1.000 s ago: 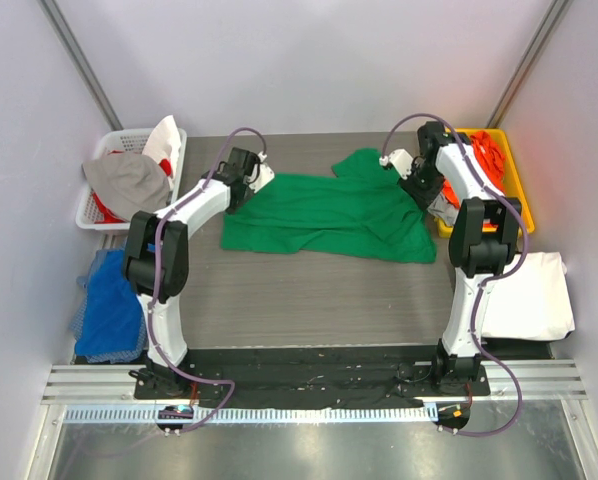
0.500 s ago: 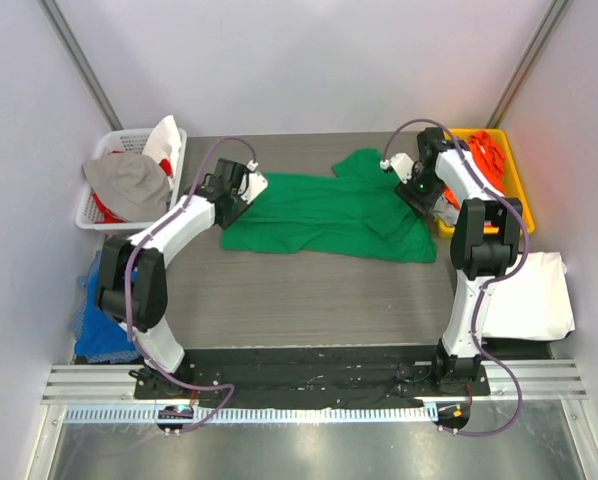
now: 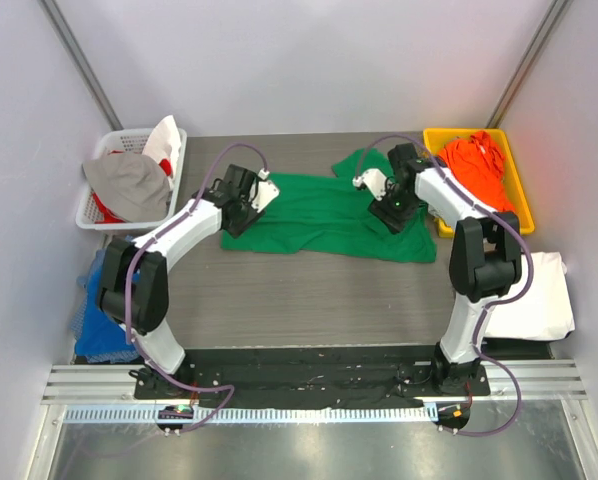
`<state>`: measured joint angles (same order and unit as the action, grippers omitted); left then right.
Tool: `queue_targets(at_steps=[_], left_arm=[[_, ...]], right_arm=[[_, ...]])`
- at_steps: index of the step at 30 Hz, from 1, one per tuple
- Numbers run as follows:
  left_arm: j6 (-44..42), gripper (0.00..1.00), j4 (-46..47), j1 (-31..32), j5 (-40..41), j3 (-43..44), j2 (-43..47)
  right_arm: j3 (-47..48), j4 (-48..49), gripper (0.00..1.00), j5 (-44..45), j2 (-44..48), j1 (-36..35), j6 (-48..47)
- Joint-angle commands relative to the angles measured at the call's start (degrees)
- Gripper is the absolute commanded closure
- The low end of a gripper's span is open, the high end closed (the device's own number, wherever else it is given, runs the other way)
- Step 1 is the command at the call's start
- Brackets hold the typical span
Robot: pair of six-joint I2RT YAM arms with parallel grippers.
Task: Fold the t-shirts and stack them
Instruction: Fold the tshirt
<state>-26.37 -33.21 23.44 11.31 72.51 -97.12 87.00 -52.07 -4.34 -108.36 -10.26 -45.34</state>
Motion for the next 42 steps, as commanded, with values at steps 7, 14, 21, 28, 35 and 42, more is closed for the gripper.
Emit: queue_targets(at_steps=[7, 14, 21, 28, 35, 42], left_arm=[[0.6, 0.55, 1.8, -0.3, -0.1, 0.0, -3.0], [0.3, 0.55, 2.5, -0.3, 0.6, -0.6, -3.5], [-0.1, 0.56, 2.6, -0.3, 1.2, -1.1, -3.8], [-0.1, 0.56, 2.6, -0.2, 1.5, -1.1, -3.7], [-0.3, 0.57, 3.0, -0.2, 2.0, -1.6, -3.5], [-0.2, 0.57, 3.2, -0.2, 2.0, -1.9, -3.9]], right_arm=[[2.0, 5.8, 0.44, 1.8, -3.5, -3.7, 2.8], [2.6, 6.5, 0.44, 1.4, -6.3, -3.8, 3.0], [2.7, 6.5, 0.44, 0.6, -6.5, -4.2, 3.2], [1.4, 6.5, 0.45, 0.2, -5.4, -5.0, 3.3], [0.5, 6.9, 0.47, 0.2, -5.7, -5.2, 3.3], [-0.4, 8.6, 0.68, 1.4, -6.8, -5.2, 3.1]])
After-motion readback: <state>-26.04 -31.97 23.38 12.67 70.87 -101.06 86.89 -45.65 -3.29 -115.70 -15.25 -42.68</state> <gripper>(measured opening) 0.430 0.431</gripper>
